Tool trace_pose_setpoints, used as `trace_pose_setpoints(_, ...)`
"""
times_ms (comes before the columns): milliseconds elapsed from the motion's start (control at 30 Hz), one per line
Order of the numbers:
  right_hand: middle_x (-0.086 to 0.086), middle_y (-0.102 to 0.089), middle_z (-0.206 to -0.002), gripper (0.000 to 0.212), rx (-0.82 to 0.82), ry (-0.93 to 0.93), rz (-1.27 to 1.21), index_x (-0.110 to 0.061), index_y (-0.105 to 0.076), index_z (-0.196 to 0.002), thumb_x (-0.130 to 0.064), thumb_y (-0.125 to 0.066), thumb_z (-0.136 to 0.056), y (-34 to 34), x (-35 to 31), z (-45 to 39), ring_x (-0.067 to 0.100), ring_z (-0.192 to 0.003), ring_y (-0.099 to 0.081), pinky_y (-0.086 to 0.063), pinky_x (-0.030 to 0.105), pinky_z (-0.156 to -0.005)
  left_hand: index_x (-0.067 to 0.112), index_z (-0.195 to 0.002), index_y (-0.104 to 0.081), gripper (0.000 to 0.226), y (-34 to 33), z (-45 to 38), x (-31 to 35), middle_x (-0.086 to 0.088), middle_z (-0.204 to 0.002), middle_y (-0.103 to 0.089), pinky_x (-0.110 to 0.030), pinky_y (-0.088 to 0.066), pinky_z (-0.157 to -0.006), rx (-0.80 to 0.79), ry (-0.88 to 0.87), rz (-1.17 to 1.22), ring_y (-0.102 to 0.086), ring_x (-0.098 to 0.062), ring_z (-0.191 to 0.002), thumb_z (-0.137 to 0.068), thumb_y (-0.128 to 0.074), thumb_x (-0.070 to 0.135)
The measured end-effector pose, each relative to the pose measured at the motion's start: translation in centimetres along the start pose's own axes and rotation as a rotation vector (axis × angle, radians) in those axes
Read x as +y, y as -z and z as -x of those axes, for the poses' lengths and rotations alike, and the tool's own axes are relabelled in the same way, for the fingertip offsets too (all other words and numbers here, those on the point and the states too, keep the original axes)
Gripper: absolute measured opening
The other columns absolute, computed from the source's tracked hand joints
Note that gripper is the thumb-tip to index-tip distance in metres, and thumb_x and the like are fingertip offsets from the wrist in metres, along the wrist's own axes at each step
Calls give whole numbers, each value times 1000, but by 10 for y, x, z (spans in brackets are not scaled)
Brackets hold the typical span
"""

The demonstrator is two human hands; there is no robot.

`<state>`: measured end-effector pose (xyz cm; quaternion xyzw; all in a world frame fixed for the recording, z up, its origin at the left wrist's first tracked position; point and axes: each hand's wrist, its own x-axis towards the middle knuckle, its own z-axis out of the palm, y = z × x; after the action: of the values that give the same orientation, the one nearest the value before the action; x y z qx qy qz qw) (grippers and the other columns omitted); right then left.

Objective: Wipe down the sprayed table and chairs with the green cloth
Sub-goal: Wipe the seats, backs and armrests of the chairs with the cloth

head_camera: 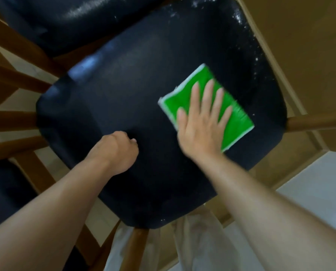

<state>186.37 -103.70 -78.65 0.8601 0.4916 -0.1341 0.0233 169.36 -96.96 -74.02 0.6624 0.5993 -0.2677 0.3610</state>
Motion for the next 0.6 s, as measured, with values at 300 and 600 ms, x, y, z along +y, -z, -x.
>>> trace_pose_setpoints(300, -7, 4, -155, 65, -225, 742, 182, -36, -5, -148, -56, -27, -90, 5, 57, -2, 22, -146, -4, -13, 57, -114, 14, -91, -60, 27, 1, 18, 6, -10, -92, -65, -29, -41, -67, -29, 4, 42, -56, -25, -77, -98, -43, 34)
trace_pose_setpoints(600, 4, 13, -162, 65, -149, 109, 29, -27, 5, -154, -53, -16, -98, 27, 57, -67, 30, -148, 11, -3, 61, -116, 24, -82, -56, 25, -8, 33, 18, 1, -78, -61, -24, -35, -48, -115, -23, 194, -57, -12, -66, -99, -44, 38)
